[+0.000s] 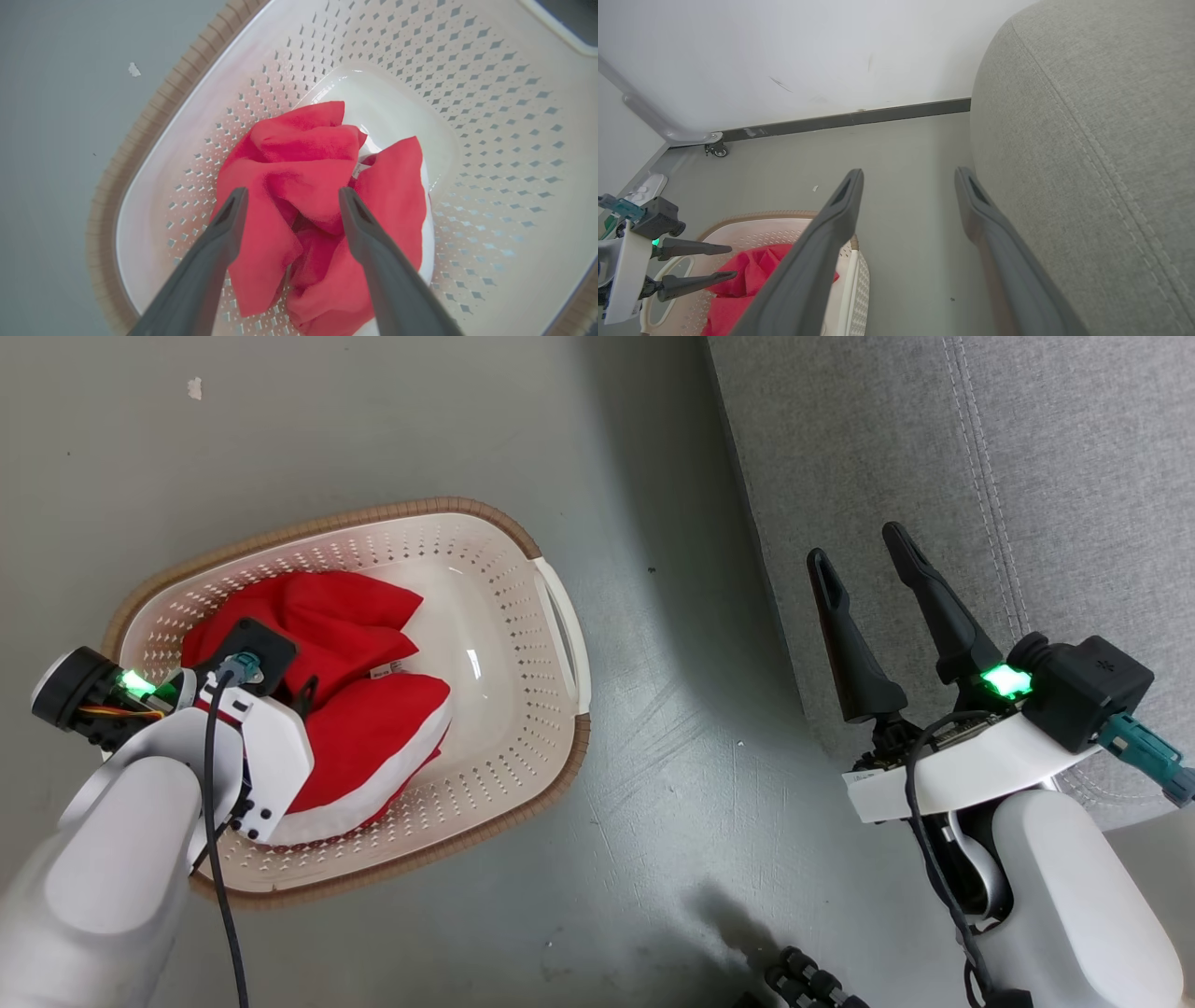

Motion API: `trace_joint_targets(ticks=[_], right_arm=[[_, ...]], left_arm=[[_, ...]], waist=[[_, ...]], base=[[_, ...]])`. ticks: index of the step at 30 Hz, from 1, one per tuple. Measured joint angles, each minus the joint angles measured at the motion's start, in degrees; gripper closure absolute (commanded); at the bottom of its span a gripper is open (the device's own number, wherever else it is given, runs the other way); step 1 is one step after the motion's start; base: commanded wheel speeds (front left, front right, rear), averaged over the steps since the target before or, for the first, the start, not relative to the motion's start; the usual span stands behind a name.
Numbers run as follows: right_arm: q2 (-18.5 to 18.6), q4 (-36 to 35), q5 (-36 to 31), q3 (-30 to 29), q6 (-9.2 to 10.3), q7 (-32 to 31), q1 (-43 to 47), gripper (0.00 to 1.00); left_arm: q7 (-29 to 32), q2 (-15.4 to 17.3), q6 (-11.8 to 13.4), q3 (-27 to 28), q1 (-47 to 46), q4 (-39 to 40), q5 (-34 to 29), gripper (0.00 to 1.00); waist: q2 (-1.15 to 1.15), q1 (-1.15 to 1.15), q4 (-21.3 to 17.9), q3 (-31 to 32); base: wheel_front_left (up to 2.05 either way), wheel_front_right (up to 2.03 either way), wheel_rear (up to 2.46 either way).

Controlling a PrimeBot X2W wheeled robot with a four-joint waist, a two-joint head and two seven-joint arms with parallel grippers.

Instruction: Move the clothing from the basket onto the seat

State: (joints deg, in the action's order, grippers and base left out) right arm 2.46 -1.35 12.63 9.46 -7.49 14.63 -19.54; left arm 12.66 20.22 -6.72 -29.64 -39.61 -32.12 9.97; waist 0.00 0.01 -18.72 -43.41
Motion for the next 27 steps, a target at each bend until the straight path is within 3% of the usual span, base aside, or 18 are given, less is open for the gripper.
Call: trace_joint_targets(ticks=[27], right_arm=[[0.0, -0.5, -0.2, 0.0, 0.00, 0.0, -0.9, 0.00]], left_arm=[[0.5, 1.0, -0.1, -0.9, -4.7, -3.6, 0.1, 0.00]], waist=[[0.00, 0.00, 0.5, -4.1]], base=[[0.00, 0.00, 0.00]])
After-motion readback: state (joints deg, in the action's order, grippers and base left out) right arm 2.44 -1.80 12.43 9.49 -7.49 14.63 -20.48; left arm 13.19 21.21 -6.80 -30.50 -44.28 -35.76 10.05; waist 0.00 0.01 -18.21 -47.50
